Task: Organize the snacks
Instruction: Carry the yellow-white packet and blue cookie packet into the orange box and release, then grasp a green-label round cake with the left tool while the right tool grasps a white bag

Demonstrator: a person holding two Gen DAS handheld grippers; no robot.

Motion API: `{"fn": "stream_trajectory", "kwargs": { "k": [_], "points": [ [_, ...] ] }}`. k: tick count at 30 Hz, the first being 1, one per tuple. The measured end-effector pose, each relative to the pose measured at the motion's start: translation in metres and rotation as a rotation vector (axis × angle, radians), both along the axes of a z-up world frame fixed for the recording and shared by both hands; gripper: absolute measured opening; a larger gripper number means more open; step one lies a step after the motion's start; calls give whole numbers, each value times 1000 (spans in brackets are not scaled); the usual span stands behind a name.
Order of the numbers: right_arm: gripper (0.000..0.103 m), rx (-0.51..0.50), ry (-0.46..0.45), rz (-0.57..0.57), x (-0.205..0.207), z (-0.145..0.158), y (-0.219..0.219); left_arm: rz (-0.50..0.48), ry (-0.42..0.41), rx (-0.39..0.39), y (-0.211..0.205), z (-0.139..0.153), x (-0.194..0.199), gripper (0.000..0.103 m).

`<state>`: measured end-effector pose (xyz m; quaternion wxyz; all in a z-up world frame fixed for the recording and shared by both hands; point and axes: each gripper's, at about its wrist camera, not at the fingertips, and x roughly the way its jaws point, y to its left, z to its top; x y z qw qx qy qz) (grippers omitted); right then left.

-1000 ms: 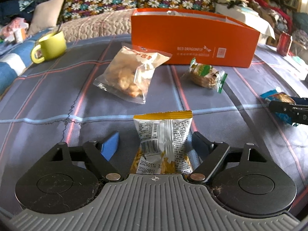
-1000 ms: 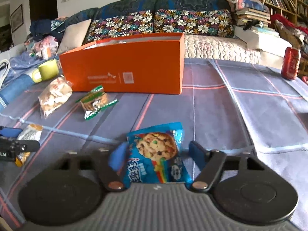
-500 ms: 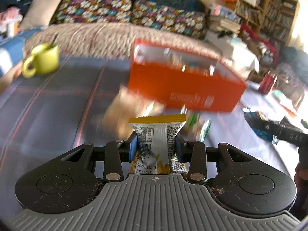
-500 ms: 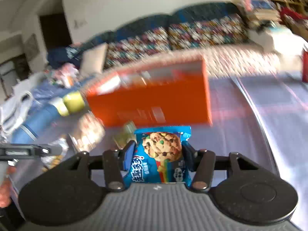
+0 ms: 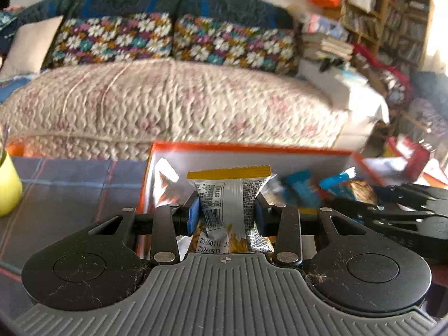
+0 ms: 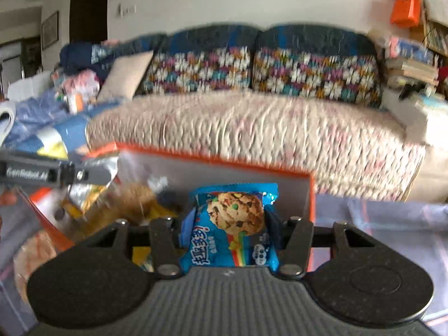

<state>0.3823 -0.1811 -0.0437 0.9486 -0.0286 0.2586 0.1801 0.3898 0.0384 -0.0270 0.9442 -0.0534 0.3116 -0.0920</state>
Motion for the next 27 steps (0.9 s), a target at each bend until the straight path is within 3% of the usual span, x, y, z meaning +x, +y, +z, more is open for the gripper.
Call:
{"fn": "stream_trajectory", "kwargs": {
  "k": [3, 6, 8, 10, 12, 15, 19, 21, 27],
  "points": [
    [63, -44, -31, 11, -4, -2, 10, 5, -20, 47, 0, -10, -4, 2],
    [77, 18, -28, 24, -13, 10, 9, -1, -30, 22, 3, 4, -18, 21],
    [94, 44, -87, 14, -35, 28, 4, 3, -89, 19, 8, 24, -43, 44],
    [96, 88, -168, -2, -70, 45, -7, 17, -150, 16, 13, 36, -79, 61],
    [100, 139, -199, -17, -106, 49, -23, 13, -150, 11, 15, 35, -113, 62],
    [102, 176, -181, -90, -154, 28, -45, -10, -50, -7, 11, 7, -157, 62],
    [102, 289, -16, -232, -187, -26, -82, -19, 147, 3, -6, -47, -195, 52],
    [102, 385, 78, -256, -184, -39, -100, -9, 192, -4, -13, -59, -199, 50],
    [102, 456, 61, -278, -191, -36, -119, -19, 132, 50, -38, -43, -161, 59]
  ]
}}
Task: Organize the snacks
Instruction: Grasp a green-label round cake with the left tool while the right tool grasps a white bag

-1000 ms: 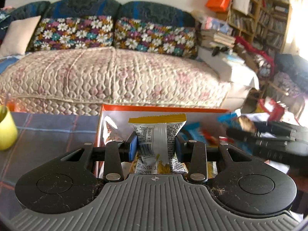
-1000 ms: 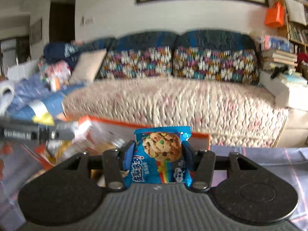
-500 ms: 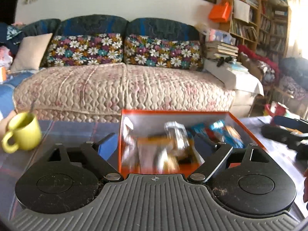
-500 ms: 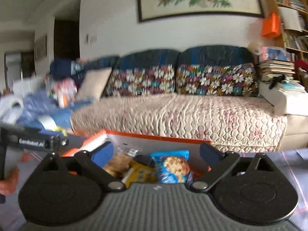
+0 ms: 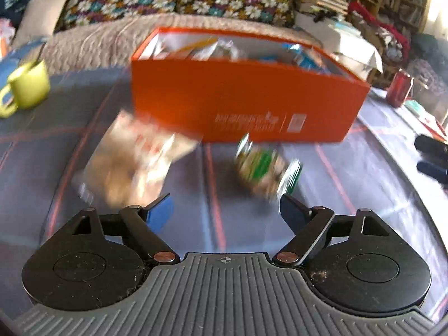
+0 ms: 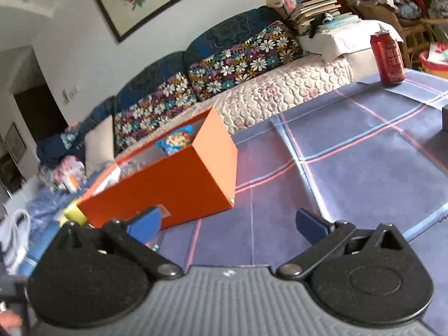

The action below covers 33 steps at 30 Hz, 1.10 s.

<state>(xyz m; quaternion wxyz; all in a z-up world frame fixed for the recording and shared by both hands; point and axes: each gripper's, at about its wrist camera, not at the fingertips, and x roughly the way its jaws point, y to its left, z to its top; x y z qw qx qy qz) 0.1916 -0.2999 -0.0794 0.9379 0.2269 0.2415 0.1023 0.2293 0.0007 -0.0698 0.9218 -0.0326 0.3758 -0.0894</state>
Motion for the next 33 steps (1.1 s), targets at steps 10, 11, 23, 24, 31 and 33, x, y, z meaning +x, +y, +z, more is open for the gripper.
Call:
{"fn": "stream_trajectory", "kwargs": {
  "k": [10, 11, 23, 24, 31, 33],
  "points": [
    [103, 23, 25, 43, 5, 4, 4, -52, -43, 113, -19, -2, 28, 66],
    [103, 25, 27, 48, 6, 4, 5, -73, -37, 132, -23, -6, 31, 66],
    [103, -4, 60, 55, 18, -1, 12, -350, -13, 212, -48, -26, 54, 28],
    [103, -7, 62, 58, 19, -2, 13, -337, -12, 204, -46, -26, 51, 27],
    [103, -26, 69, 58, 19, -2, 15, -279, 2, 130, -24, -23, -8, 18],
    [103, -29, 68, 63, 19, -3, 17, -242, -5, 151, -11, -23, -30, 19]
  ]
}}
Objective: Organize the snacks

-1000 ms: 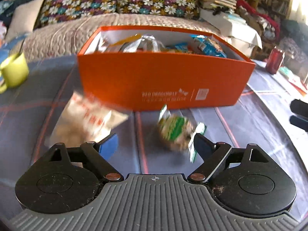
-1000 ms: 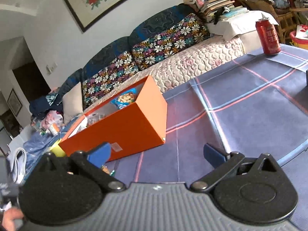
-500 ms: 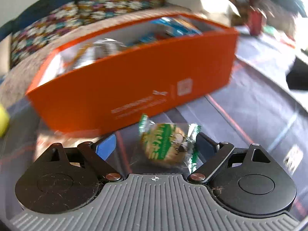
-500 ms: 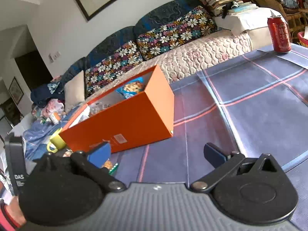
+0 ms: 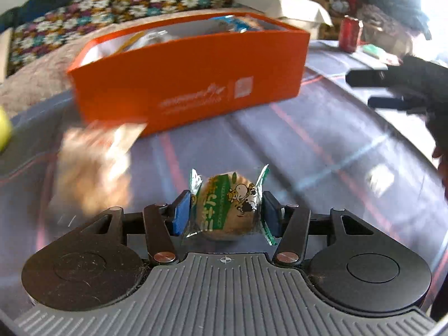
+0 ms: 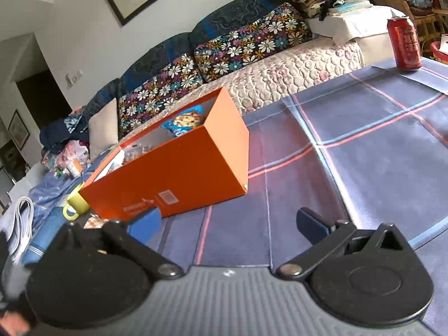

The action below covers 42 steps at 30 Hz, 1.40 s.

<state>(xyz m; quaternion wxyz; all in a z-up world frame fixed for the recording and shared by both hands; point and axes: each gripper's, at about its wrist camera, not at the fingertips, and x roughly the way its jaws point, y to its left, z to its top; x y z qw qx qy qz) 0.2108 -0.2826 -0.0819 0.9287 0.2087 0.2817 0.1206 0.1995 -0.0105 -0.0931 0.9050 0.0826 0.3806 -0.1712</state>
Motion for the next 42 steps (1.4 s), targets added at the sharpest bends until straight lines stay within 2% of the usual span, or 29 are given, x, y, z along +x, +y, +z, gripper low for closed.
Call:
{"fn": "stream_trajectory", "kwargs": {
  "k": [5, 9, 12, 16, 19, 21, 22, 23, 26, 29, 33, 39, 40, 41, 42],
  "points": [
    [103, -32, 21, 118, 3, -2, 35, 155, -21, 41, 48, 0, -50, 20],
    [103, -70, 17, 304, 11, 11, 118, 274, 12, -64, 94, -1, -69, 21],
    [103, -92, -3, 392, 23, 20, 191, 322, 9, -102, 112, 0, -73, 22],
    [102, -185, 40, 339, 49, 13, 264, 321, 3, -174, 124, 1, -79, 25],
    [102, -222, 75, 300, 64, -4, 290, 307, -8, -193, 126, 1, -83, 27],
    [99, -232, 89, 324, 67, -14, 295, 299, -12, -191, 127, 2, -85, 28],
    [82, -250, 62, 339, 64, -16, 294, 299, -12, -196, 127, 3, -86, 29],
    [75, -286, 40, 360, 61, -16, 291, 299, -13, -207, 130, 2, -86, 30],
    [71, -291, 59, 386, 56, -14, 264, 303, -11, -208, 128, 1, -84, 32],
    [71, -327, 51, 365, 36, -13, 219, 301, -11, -188, 123, 1, -83, 34],
    [71, -316, 65, 282, -2, -14, 142, 292, -16, -146, 107, 0, -81, 37],
    [71, -324, 50, 140, -45, -18, 54, 221, -24, -97, 61, -3, -63, 38],
    [73, -318, 38, 119, -47, -20, 47, 211, -33, -69, 51, -4, -59, 38],
    [82, -295, 26, 98, -50, -22, 39, 203, -39, -46, 43, -5, -57, 40],
    [84, -267, 21, 86, -51, -23, 34, 196, -43, -33, 36, -5, -54, 40]
  ]
}}
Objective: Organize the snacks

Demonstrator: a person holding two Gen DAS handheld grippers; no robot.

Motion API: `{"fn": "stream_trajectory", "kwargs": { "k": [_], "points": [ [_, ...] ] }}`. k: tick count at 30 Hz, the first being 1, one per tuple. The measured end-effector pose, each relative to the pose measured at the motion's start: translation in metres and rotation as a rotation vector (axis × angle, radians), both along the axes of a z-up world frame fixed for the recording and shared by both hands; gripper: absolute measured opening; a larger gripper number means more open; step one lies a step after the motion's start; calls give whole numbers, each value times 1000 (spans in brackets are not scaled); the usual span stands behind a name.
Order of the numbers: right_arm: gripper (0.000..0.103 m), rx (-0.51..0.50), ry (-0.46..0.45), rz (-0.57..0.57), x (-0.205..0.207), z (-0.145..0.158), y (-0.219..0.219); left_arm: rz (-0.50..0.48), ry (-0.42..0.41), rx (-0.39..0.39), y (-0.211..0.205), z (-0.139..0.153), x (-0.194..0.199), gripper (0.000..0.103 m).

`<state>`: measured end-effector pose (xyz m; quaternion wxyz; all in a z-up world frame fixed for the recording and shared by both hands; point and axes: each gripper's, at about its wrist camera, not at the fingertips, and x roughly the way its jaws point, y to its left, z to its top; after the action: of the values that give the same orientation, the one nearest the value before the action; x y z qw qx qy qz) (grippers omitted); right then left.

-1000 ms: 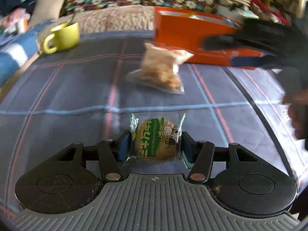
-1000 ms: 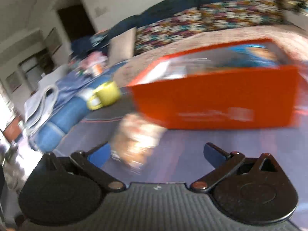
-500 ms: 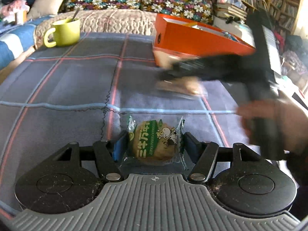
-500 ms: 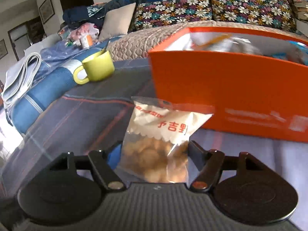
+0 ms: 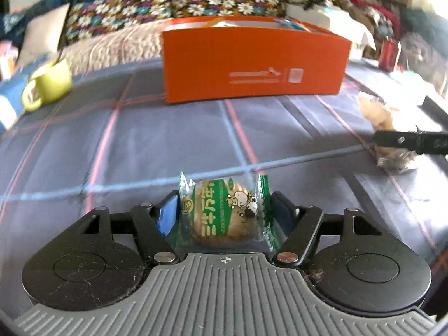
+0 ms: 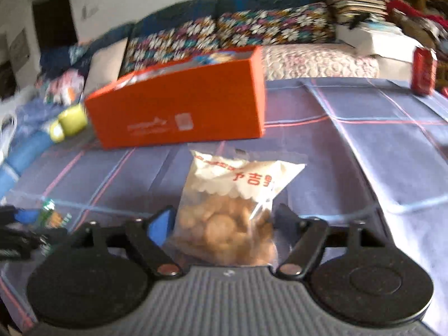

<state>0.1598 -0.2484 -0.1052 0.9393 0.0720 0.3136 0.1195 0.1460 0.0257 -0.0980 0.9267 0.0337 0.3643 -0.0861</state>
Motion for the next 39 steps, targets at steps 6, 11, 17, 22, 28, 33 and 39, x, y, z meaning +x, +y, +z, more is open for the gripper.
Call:
{"fn": "stream_trajectory", "kwargs": {
  "k": [6, 11, 17, 22, 28, 33, 39],
  "points": [
    [92, 69, -2, 8, -1, -1, -3, 26, 31, -5, -2, 4, 3, 59],
    [92, 134, 20, -7, 1, 3, -8, 43, 8, 38, 7, 12, -9, 66],
    [92, 107, -159, 101, -15, 46, -19, 29, -17, 79, 17, 24, -22, 70],
    [92, -36, -132, 381, 24, 56, -3, 35, 10, 22, 17, 25, -17, 70],
    [92, 22, 47, 387, 76, 27, -8, 26, 11, 51, 12, 22, -14, 70],
    [92, 78, 61, 344, 48, 25, -20, 46, 9, 17, 24, 22, -13, 70],
    [92, -167, -40, 394, 16, 40, 5, 79, 39, -39, 35, 17, -12, 70]
  ]
}}
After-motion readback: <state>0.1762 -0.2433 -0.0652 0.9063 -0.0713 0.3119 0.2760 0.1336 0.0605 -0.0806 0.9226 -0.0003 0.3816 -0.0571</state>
